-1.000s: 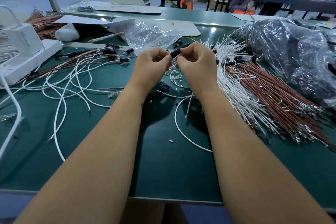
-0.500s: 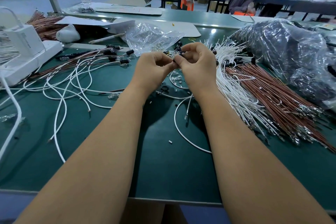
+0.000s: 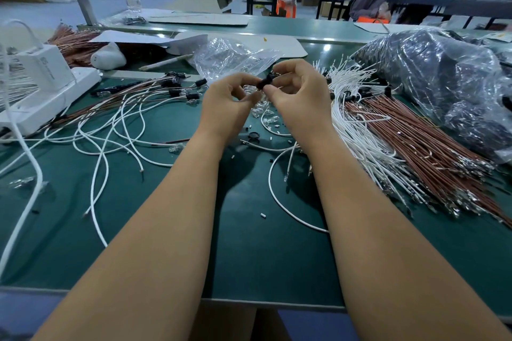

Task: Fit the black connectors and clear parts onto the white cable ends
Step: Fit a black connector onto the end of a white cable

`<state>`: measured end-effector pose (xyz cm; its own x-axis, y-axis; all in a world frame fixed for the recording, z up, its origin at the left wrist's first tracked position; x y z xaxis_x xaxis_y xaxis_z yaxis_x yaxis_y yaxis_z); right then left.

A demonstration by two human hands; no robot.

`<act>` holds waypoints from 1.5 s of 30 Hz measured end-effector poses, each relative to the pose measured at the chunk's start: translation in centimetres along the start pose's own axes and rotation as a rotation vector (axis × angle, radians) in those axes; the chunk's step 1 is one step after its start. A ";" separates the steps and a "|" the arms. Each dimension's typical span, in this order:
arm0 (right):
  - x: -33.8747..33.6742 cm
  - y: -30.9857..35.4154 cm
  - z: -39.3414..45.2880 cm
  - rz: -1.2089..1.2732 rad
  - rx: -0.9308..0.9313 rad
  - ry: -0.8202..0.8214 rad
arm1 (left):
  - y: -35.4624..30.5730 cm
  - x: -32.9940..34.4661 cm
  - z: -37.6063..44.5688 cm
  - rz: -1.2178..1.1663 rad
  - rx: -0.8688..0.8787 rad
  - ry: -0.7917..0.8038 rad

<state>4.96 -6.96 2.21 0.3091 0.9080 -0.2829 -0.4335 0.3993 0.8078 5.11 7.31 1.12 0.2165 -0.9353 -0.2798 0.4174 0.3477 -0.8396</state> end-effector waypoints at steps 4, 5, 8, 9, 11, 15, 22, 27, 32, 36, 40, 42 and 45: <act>0.3 0.0 -0.1 -0.330 -0.085 0.081 | 0.4 -0.3 0.4 -0.129 0.004 -0.029; 0.6 -0.1 -0.2 -0.427 -0.091 0.143 | 0.5 -0.4 0.5 -0.165 -0.007 -0.033; 1.9 -1.0 -0.6 -0.681 -0.063 0.334 | 0.7 -0.1 0.7 -0.253 -0.055 -0.026; 2.1 -1.1 -0.7 -0.734 -0.056 0.366 | 0.8 0.0 0.8 -0.278 -0.074 -0.019; 2.2 -0.9 -0.9 -0.767 -0.056 0.387 | 0.9 0.2 0.9 -0.338 -0.114 0.010; 2.1 -0.5 -0.9 -0.739 -0.082 0.357 | 0.3 0.5 0.7 -0.475 -0.095 0.095; 0.9 -0.5 0.1 -0.490 -0.026 0.138 | 0.2 0.4 1.1 -0.623 -0.075 0.105; 0.2 -0.7 0.4 -0.186 0.096 0.047 | 0.8 0.4 1.0 -0.650 -0.154 0.129; 0.2 -1.3 0.3 0.222 0.253 0.042 | 1.0 0.4 0.8 -0.334 -0.173 0.063; 0.3 -1.8 0.2 0.402 0.302 0.023 | 1.5 0.9 0.6 -0.053 -0.200 0.048; 0.1 -1.9 0.1 0.396 0.302 0.013 | 1.7 1.1 0.4 0.039 -0.216 0.044; 0.2 -1.9 0.0 0.344 0.292 0.033 | 1.5 1.2 0.4 0.039 -0.205 0.060; 0.3 -1.9 -0.1 0.290 0.283 0.053 | 1.4 1.3 0.3 0.018 -0.190 0.063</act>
<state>5.80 -7.41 0.53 0.1606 0.9861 -0.0430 -0.2440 0.0819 0.9663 6.28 6.64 -0.24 0.1646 -0.9333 -0.3192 0.2388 0.3517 -0.9052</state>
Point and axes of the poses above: each hand's wrist, its own z-axis towards the middle knuckle, its own x-axis out of the palm, y = z × x, the point moved 6 cm from there along z, towards the middle knuckle, and after that the axes turned 3 degrees about -z, right-handed, at the moved point
